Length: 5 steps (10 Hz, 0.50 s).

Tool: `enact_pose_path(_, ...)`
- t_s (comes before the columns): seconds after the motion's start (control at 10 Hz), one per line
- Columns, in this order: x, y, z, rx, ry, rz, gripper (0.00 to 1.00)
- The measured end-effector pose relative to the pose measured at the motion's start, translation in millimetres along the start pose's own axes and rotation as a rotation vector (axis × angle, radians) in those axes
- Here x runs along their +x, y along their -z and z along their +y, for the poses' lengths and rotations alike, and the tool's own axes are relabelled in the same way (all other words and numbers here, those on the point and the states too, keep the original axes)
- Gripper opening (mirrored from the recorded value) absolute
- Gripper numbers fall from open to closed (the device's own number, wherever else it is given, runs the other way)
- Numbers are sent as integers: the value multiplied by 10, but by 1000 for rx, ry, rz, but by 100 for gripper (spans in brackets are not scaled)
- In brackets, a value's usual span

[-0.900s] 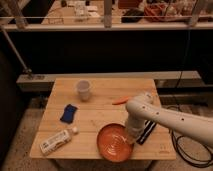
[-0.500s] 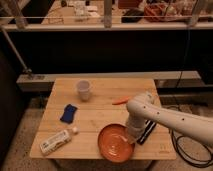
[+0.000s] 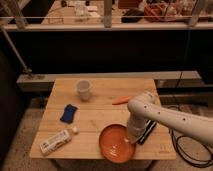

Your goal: Push the ceramic bowl across the table

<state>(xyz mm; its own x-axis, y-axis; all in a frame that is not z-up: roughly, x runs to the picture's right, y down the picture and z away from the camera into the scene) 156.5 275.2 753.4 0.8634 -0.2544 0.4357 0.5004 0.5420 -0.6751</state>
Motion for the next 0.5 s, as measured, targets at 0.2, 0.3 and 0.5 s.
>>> enact_pose_path(0.2, 29, -1, 11, -2, 7, 1, 1)
enact_pose_path(0.3, 43, 0, 16, -2, 10, 2, 1)
enact_pose_path(0.5, 75, 20, 7, -2, 9, 2, 1)
